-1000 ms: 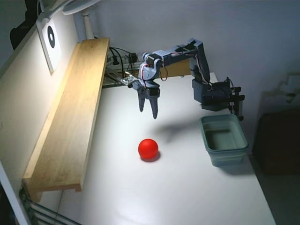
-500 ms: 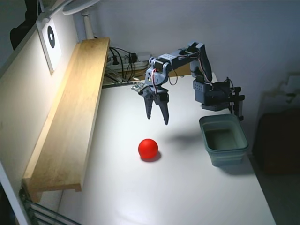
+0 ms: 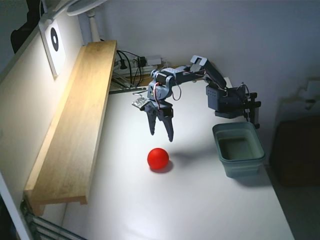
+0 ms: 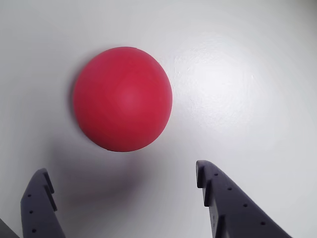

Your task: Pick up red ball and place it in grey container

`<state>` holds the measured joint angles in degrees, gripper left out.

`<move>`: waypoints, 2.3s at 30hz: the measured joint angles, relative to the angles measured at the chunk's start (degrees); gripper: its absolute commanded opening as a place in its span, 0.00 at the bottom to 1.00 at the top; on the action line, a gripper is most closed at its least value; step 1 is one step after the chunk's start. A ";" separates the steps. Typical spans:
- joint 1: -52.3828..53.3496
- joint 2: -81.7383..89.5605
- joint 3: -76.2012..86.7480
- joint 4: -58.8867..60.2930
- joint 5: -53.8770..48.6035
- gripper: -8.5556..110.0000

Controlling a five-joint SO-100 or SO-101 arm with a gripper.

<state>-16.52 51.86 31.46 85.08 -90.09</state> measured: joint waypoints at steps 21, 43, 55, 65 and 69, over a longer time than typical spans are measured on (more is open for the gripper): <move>-0.09 1.67 10.90 -8.17 0.00 0.39; -0.09 3.60 18.19 -19.34 0.00 0.39; -0.09 3.60 19.69 -21.80 0.00 0.39; -0.09 3.60 24.17 -25.40 0.00 0.39; -0.09 3.60 24.17 -25.40 0.00 0.39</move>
<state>-16.61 55.46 55.63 59.68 -90.09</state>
